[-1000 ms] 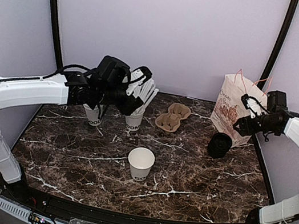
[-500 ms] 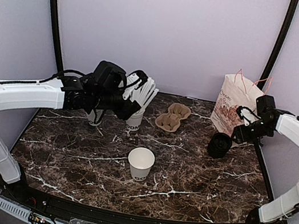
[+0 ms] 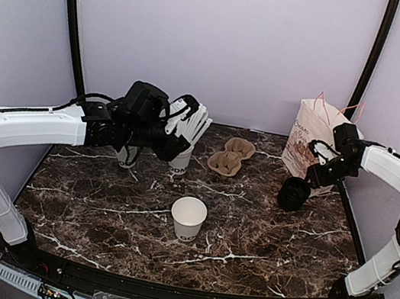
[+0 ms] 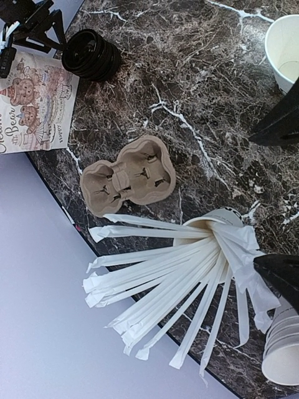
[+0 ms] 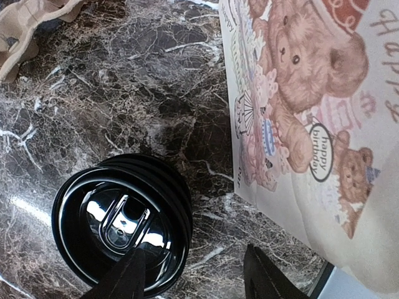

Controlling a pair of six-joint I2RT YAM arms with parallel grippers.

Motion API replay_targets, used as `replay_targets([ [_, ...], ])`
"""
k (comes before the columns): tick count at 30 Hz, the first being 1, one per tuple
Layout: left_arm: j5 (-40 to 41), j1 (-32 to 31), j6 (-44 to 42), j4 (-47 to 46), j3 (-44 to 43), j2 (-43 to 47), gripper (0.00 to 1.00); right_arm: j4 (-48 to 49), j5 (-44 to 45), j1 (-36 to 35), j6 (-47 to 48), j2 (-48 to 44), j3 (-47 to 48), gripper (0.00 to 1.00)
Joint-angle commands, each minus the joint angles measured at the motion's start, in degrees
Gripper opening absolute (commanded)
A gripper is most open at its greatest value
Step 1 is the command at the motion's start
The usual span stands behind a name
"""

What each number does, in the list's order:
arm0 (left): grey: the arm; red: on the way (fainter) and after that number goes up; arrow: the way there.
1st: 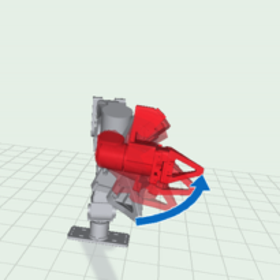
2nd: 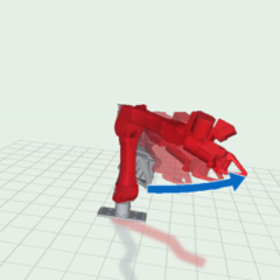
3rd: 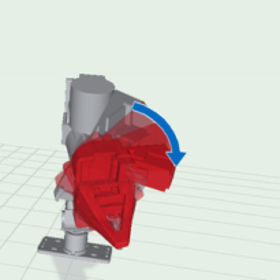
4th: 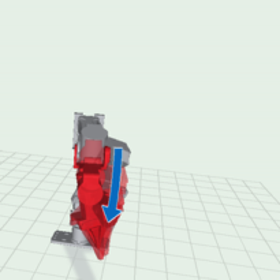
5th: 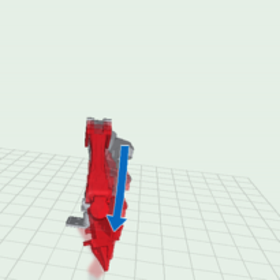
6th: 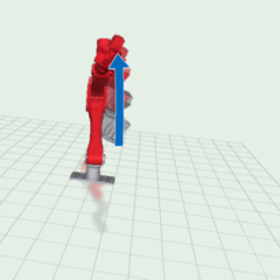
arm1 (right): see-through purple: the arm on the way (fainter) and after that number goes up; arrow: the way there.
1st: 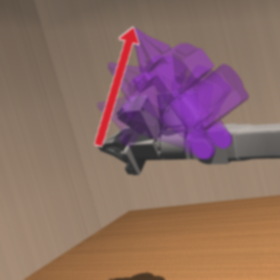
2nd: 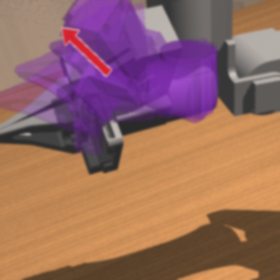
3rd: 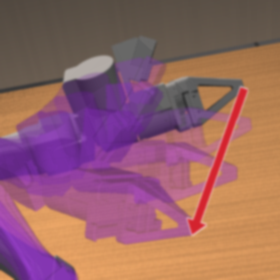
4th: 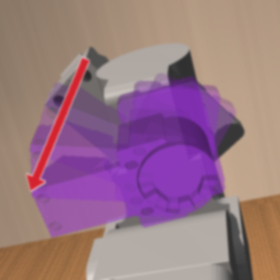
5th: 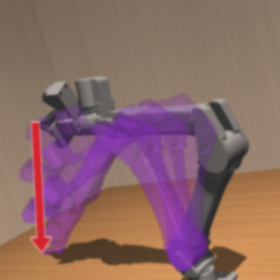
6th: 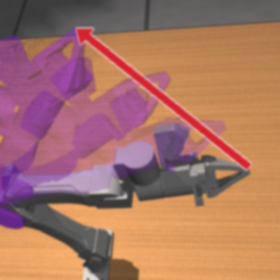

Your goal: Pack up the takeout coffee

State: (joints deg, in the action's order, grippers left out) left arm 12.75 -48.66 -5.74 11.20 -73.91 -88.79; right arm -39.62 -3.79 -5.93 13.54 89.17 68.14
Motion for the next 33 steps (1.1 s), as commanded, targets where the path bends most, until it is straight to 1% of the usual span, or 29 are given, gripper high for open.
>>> replay_targets([
  [1, 0.86, -0.52, -0.52, -0.35, -1.20, 1.60, 0.61, -0.36, 2.50, -1.40, -0.60, 1.63, 2.15, 0.54],
  [7, 1.40, -1.34, -1.25, -0.42, -1.09, 1.38, 0.61, -0.73, 3.57, -2.41, -0.35, 2.48, 2.69, 0.48],
  [15, 2.15, -1.69, -1.42, -0.43, -0.98, 0.83, 0.61, -0.81, 3.54, -2.63, -0.22, 4.02, 2.91, 0.38],
  [20, 3.27, -2.21, -2.37, -0.39, -0.89, 0.42, 0.61, -0.56, 5.35, -3.28, 0.30, 4.57, 2.54, 0.34],
  [33, 4.33, -3.21, -3.36, -0.39, -0.75, -0.52, 0.61, -0.11, 5.72, -3.56, 0.47, 5.06, 1.89, 0.24],
])
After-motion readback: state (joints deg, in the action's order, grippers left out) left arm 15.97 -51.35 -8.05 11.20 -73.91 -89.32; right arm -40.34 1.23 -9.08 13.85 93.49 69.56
